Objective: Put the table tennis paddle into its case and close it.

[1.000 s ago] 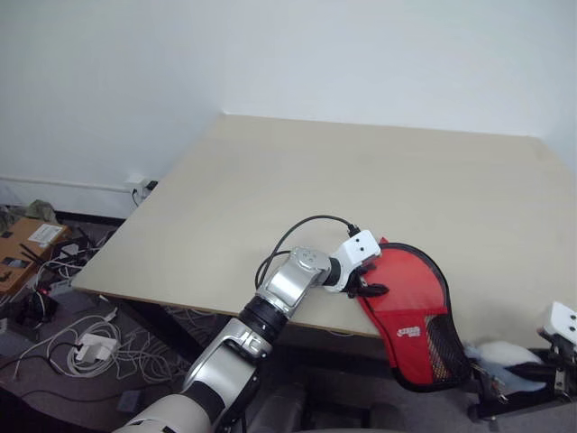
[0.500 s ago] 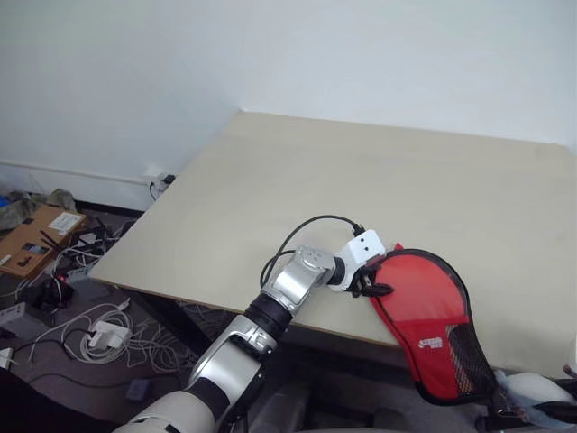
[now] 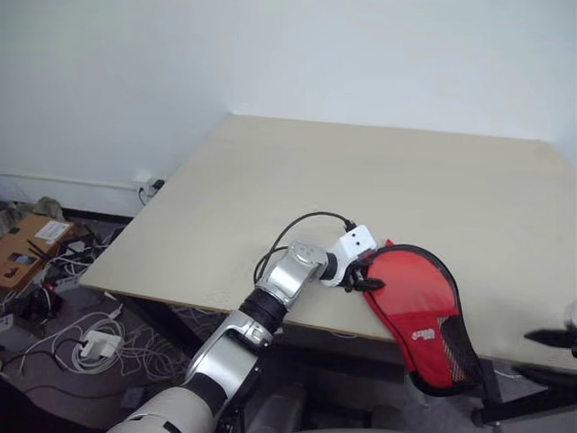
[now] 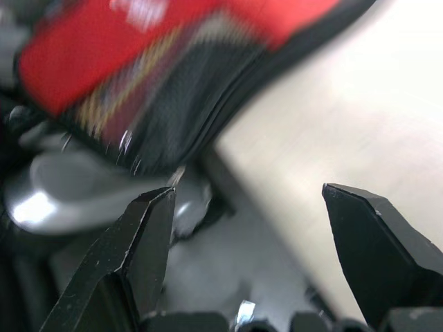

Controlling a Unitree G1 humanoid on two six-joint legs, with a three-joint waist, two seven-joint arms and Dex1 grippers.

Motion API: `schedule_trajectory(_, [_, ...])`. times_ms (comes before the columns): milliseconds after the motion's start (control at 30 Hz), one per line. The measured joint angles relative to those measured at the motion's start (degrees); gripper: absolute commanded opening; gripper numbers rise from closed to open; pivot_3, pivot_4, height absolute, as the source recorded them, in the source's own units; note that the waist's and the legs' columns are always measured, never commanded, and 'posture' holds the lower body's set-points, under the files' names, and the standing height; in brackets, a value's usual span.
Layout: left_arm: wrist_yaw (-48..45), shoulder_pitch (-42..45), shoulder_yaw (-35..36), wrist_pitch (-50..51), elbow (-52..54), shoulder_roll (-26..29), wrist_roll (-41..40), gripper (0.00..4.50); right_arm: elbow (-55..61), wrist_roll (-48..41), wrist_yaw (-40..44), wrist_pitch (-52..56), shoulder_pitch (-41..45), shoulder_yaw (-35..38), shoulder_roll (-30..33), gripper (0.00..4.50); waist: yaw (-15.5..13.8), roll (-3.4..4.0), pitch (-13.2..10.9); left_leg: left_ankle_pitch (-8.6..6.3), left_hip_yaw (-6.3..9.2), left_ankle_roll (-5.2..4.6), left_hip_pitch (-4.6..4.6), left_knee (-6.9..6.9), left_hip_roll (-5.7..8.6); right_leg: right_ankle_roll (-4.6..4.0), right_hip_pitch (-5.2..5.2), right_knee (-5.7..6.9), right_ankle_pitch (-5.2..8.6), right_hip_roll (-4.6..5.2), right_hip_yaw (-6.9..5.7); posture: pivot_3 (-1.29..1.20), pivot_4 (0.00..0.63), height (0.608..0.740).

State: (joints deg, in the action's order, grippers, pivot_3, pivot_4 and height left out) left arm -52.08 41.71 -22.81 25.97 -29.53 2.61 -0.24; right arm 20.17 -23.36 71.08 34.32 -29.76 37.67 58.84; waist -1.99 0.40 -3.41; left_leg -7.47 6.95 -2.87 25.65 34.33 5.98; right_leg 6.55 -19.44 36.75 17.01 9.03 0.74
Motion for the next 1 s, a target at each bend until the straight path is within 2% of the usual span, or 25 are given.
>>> schedule_trajectory(133, [-4.6, -0.9, 2.6, 1.6, 6.6, 5.7, -3.2, 3.17, 0.5, -5.9, -5.5, 5.9, 12.2, -1.7, -1.9, 3.67, 1.0, 0.00, 0.0, 0.01, 0.18, 0.00, -0.01, -0.04, -0.07, 0.04, -0.10, 0.01, -0.01, -0.13, -0.04, 0.00, 0.000, 0.740])
schedule_trajectory(233, [-8.8, -2.1, 5.2, 3.0, 15.2, 12.2, -6.7, 3.17, 0.4, -8.9, -9.6, 9.9, 20.7, -6.4, -4.4, 3.67, 1.6, 0.09, 0.0, 0.03, 0.22, -0.03, -0.04, -0.05, -0.07, 0.21, -0.13, 0.01, -0.02, -0.20, 0.00, 0.00, 0.000, 0.740])
schedule_trajectory(367, [-13.7, -5.7, 7.8, 5.2, 27.0, 20.8, -10.7, 3.17, -0.6, -9.8, -13.5, 10.8, 26.1, -12.4, -7.3, 3.67, 1.6, 0.10, 0.1, 0.11, 0.28, -0.15, -0.03, -0.02, 0.08, 0.19, -0.10, -0.02, -0.05, -0.18, 0.10, 0.00, 0.000, 0.740])
schedule_trajectory(467, [-17.9, -12.2, 9.3, 7.9, 36.7, 30.3, -14.3, 3.17, 0.0, -9.8, -15.1, 10.5, 27.9, -16.4, -8.9, 3.67, 1.8, 0.14, 0.1, 0.11, 0.29, -0.15, -0.05, -0.07, 0.05, 0.10, -0.21, 0.03, -0.10, -0.21, 0.17, 0.00, 0.000, 0.740])
schedule_trajectory(600, [-19.1, -20.0, 13.3, 12.5, 44.9, 37.5, -18.9, 3.17, 1.3, -10.2, -16.4, 10.5, 30.3, -19.3, -9.7, 3.67, 1.7, 0.20, 0.0, 0.10, 0.32, -0.14, -0.05, -0.15, 0.04, 0.24, -0.24, 0.06, 0.02, -0.20, 0.19, 0.00, 0.000, 0.740])
schedule_trajectory(733, [-16.4, -25.7, 15.3, 13.7, 46.3, 40.4, -19.4, 3.17, 3.4, -10.7, -17.6, 11.8, 33.1, -21.9, -9.7, 3.67, 1.3, 0.21, 0.0, 0.09, 0.31, -0.12, -0.06, -0.27, 0.00, -0.12, -0.32, 0.20, -0.06, -0.18, 0.23, 0.00, 0.000, 0.740])
schedule_trajectory(1000, [-9.0, -29.4, 15.3, 14.2, 47.6, 40.2, -18.9, 3.17, 3.9, -10.3, -18.9, 12.3, 36.7, -27.0, -9.5, 3.67, 1.1, 0.23, 0.0, 0.10, 0.01, -0.10, -0.04, -0.63, -0.02, -0.41, -0.75, 0.33, -0.23, -0.16, 0.59, 0.00, 0.000, 0.740])
